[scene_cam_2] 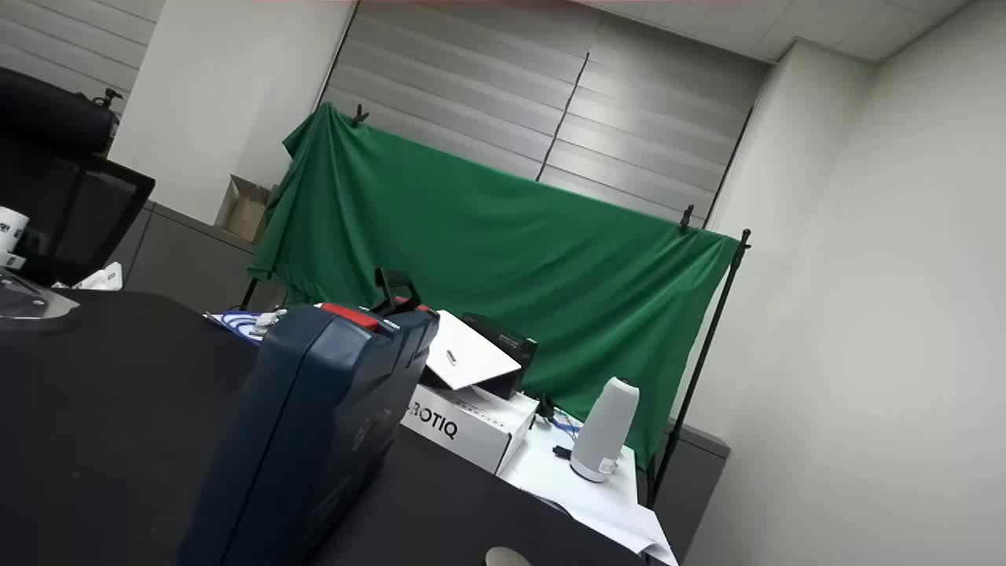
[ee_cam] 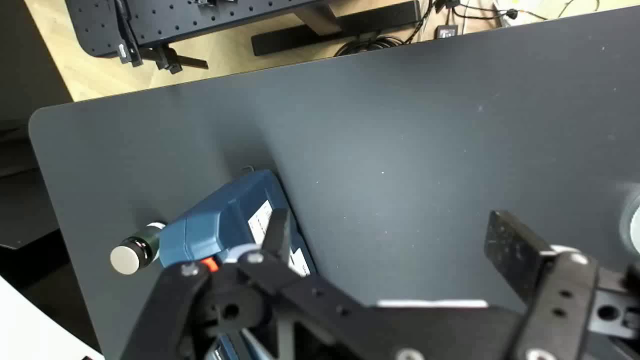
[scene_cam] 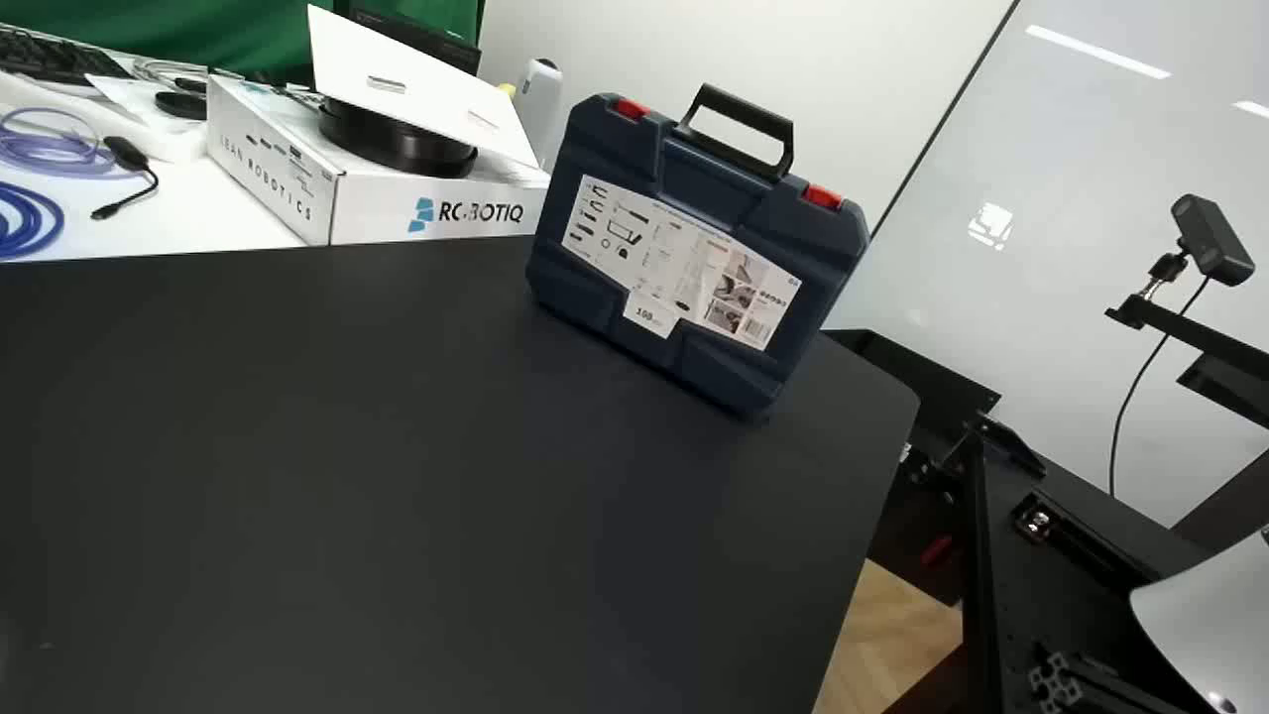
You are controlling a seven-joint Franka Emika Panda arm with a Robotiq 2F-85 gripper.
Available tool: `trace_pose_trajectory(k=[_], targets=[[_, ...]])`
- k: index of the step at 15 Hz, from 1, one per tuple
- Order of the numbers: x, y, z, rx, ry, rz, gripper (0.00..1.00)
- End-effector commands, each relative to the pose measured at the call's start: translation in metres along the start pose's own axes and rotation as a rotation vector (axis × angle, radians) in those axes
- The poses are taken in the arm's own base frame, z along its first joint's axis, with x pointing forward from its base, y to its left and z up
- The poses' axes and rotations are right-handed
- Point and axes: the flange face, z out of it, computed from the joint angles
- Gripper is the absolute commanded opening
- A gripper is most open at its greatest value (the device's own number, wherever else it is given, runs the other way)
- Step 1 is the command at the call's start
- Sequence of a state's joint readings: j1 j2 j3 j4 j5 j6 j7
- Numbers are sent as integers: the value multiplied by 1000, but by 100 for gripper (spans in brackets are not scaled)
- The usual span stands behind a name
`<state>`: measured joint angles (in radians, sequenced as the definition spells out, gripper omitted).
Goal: Move the bottle to the left side of the table
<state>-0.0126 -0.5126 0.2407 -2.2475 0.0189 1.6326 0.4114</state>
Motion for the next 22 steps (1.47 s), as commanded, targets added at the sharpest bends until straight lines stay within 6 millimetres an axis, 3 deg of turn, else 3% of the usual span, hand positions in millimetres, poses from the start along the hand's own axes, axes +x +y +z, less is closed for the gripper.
trace_pose_trajectory(k=[1,13,16,22], targets=[[0,0,-1,0,0,0,100],[2,3,-2,4,3,-7,100],[12,19,-5,14,11,-12,100],[41,89,-7,42,29,0,100]])
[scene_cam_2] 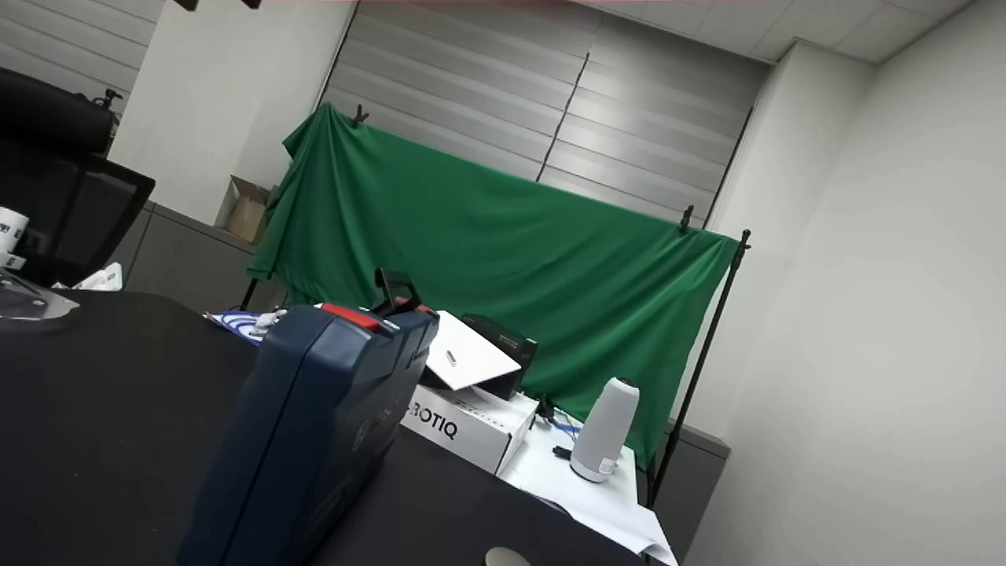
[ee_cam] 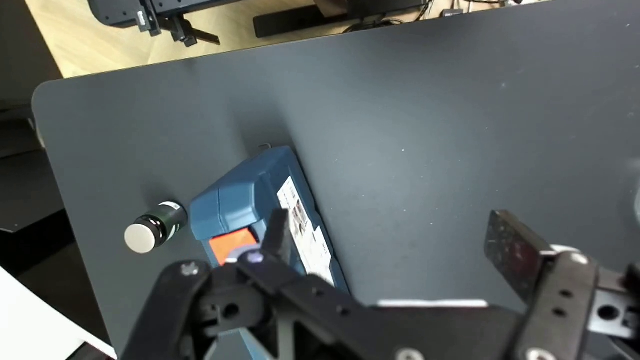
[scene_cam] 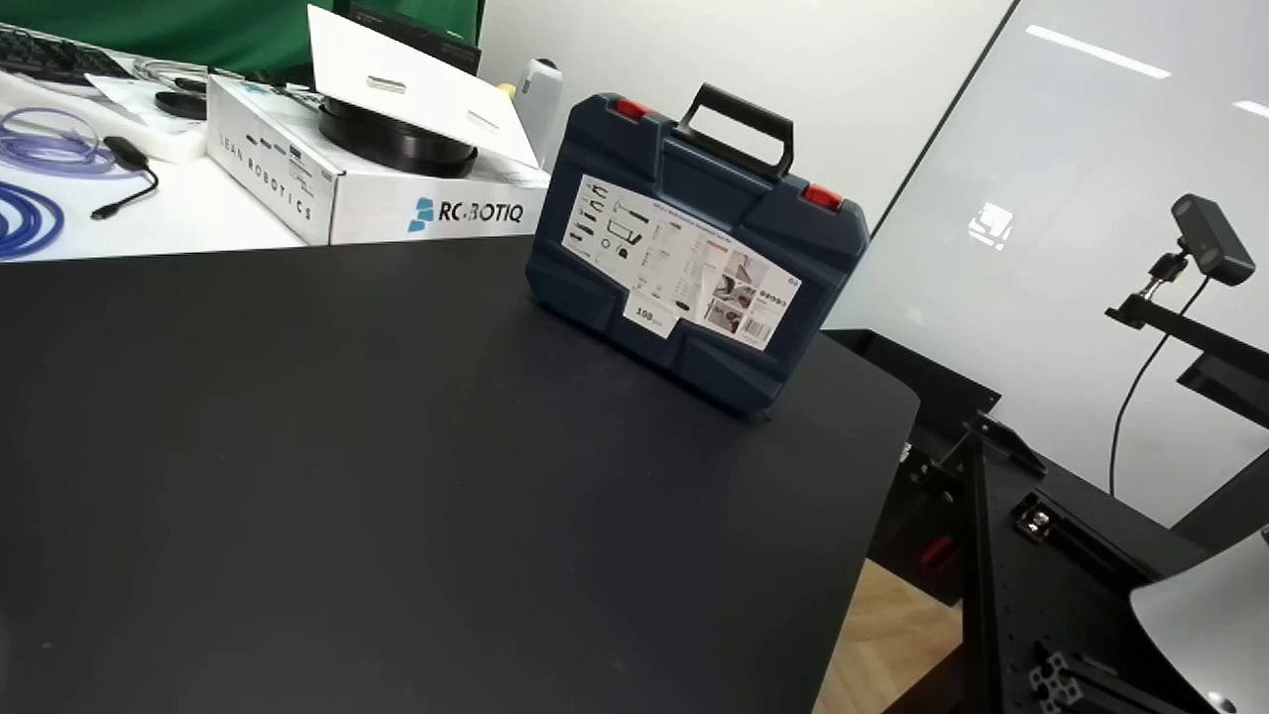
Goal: Move the bottle to the left side of the table
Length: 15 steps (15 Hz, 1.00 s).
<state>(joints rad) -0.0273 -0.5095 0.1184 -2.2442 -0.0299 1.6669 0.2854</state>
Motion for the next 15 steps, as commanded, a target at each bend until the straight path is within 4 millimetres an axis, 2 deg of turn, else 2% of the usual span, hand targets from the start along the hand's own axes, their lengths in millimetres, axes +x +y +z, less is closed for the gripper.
trace_pose_trajectory(k=[1,10,15], targets=[[17,42,-5,13,5,28,100],[34,156,0,72,30,156,100],[61,222,16,61,147,214,100]])
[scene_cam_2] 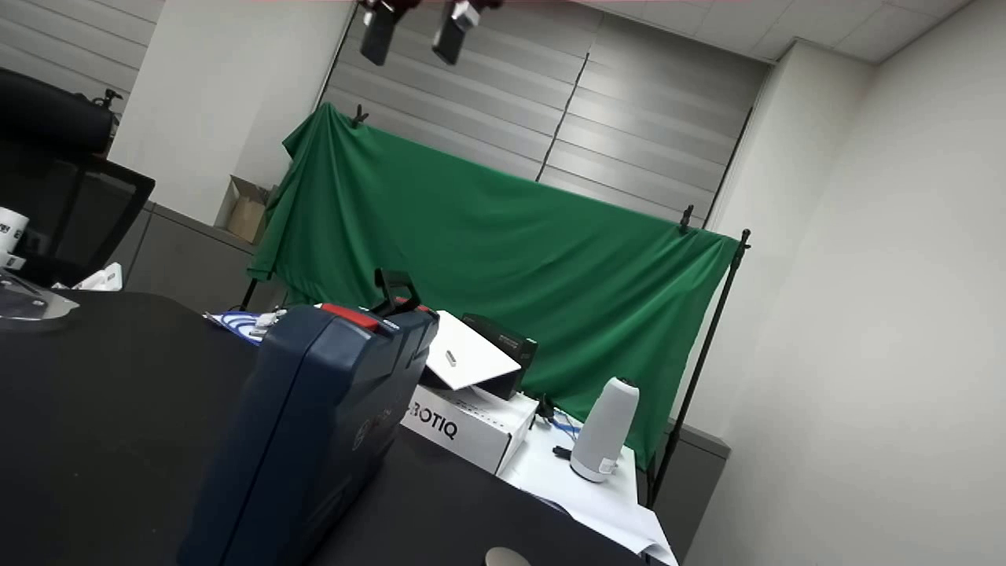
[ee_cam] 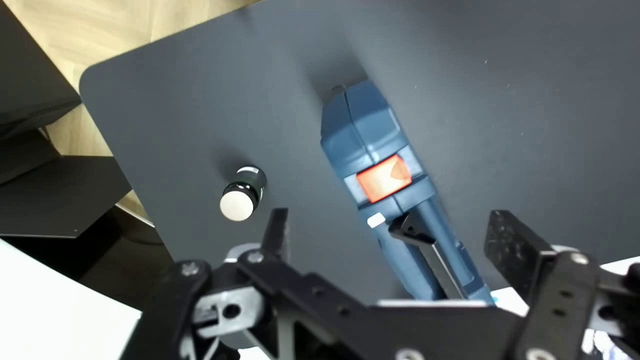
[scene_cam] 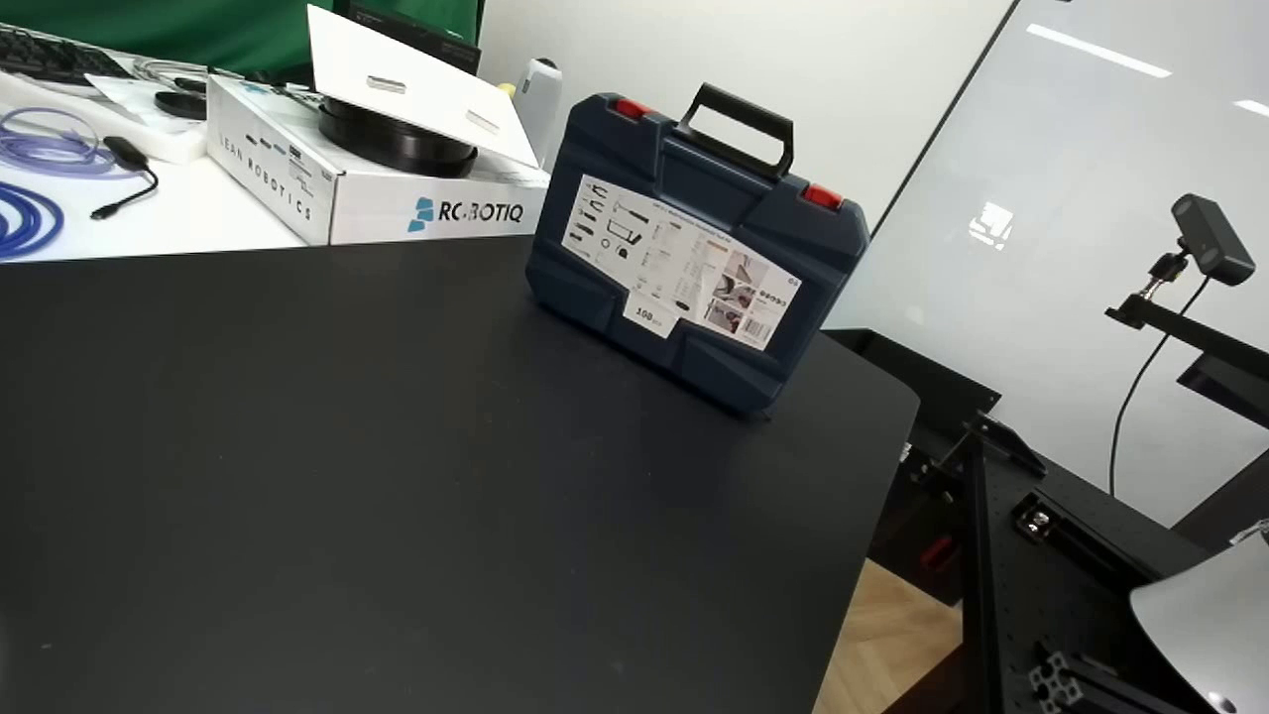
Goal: Move the bottle to the left side of the table
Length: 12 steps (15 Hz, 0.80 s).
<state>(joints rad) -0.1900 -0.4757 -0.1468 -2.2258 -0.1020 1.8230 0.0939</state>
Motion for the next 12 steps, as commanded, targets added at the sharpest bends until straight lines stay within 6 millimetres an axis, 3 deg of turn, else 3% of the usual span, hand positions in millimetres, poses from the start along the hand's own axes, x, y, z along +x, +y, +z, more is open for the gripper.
trace_pose_trajectory(k=[1,5,9,10,12], targets=[[36,40,12,-2,57,44,100],[72,86,37,8,88,139,100],[105,119,58,1,72,264,100],[82,108,56,3,81,196,100],[95,117,64,0,70,224,100]])
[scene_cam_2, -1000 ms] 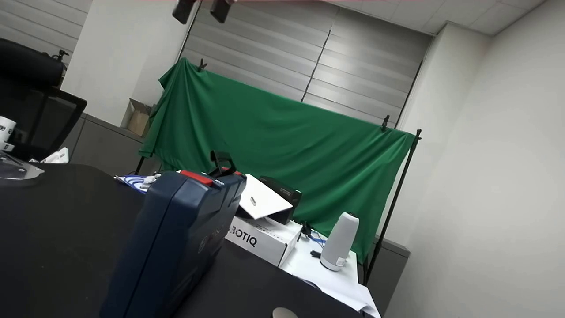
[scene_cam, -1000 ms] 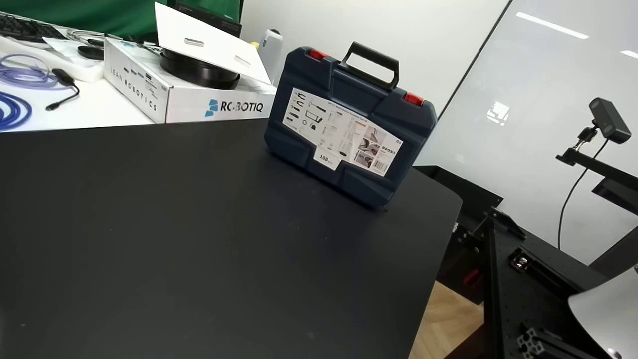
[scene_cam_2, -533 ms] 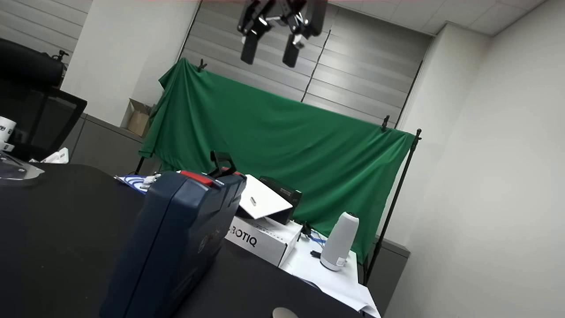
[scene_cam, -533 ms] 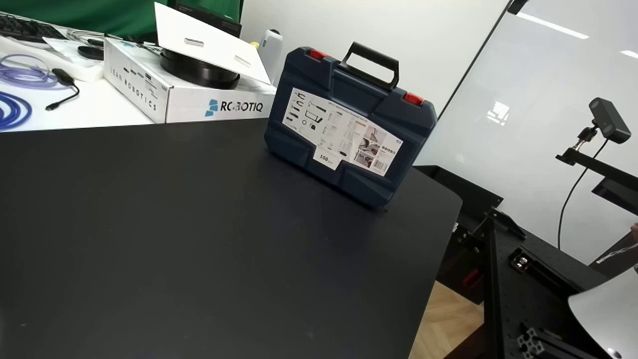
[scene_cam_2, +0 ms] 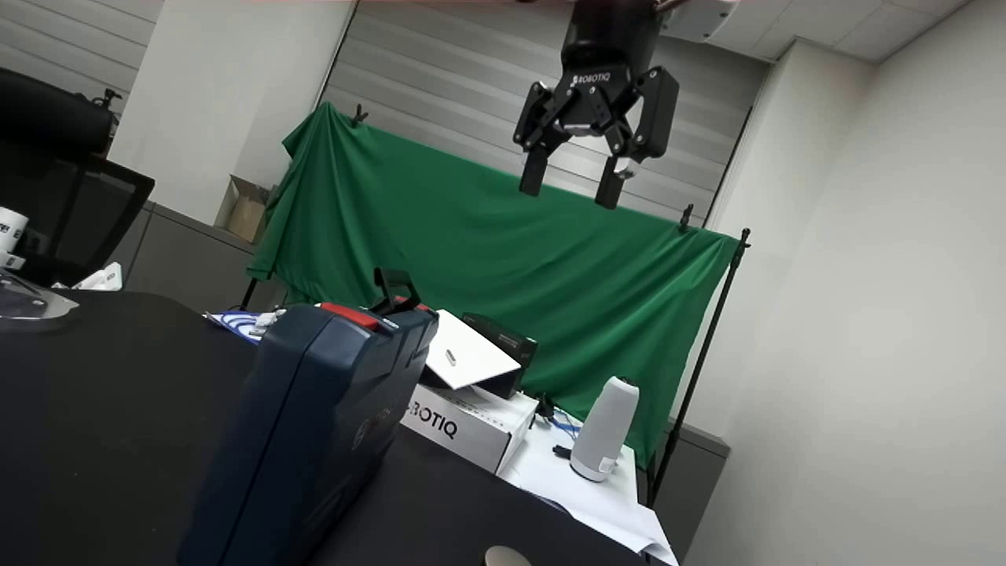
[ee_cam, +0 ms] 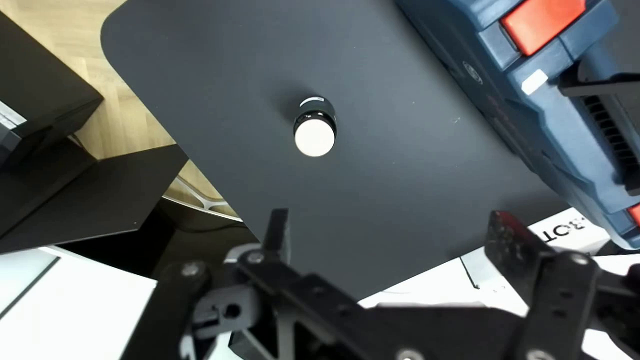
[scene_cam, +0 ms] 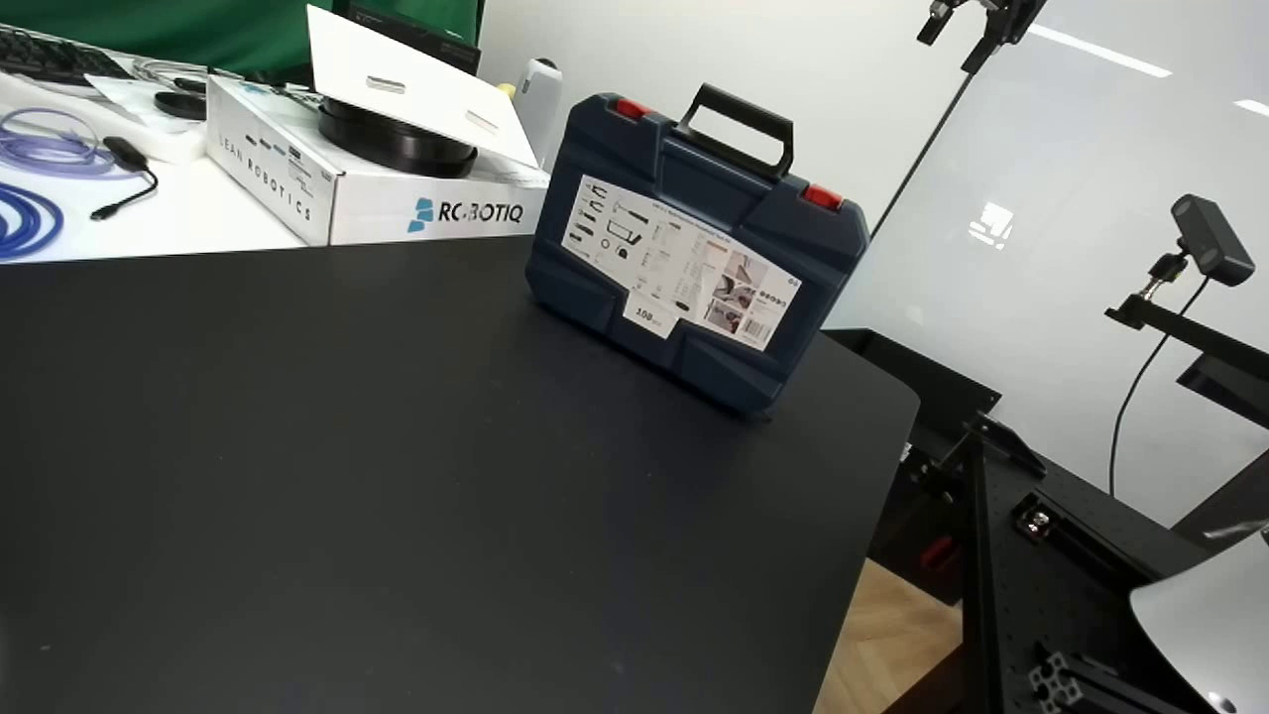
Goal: Move the bottle to the left side of the table
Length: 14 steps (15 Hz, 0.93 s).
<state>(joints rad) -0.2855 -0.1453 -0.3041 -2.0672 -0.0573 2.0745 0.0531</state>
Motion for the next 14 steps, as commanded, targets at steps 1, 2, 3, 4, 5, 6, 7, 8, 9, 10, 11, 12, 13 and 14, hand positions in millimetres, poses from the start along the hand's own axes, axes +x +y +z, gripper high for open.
trace_pose_trajectory(k=[1,2,3,4,5,6,7,8,9,10,11,12,13,14], targets=[[4,1,2,-4,-3,4,100],[6,0,3,-6,-4,6,100],[7,0,2,-6,-2,6,100],[7,0,1,-6,-1,7,100],[8,0,0,-6,1,7,100],[8,0,0,-6,1,7,100],[8,0,0,-6,1,7,100],[8,0,0,-6,1,7,100],[8,0,0,-6,1,7,100],[8,0,0,-6,1,7,100],[8,0,0,-6,2,7,100],[11,-1,-1,-9,23,15,100],[18,-2,-1,-7,35,23,100],[28,-3,0,-3,48,37,100]])
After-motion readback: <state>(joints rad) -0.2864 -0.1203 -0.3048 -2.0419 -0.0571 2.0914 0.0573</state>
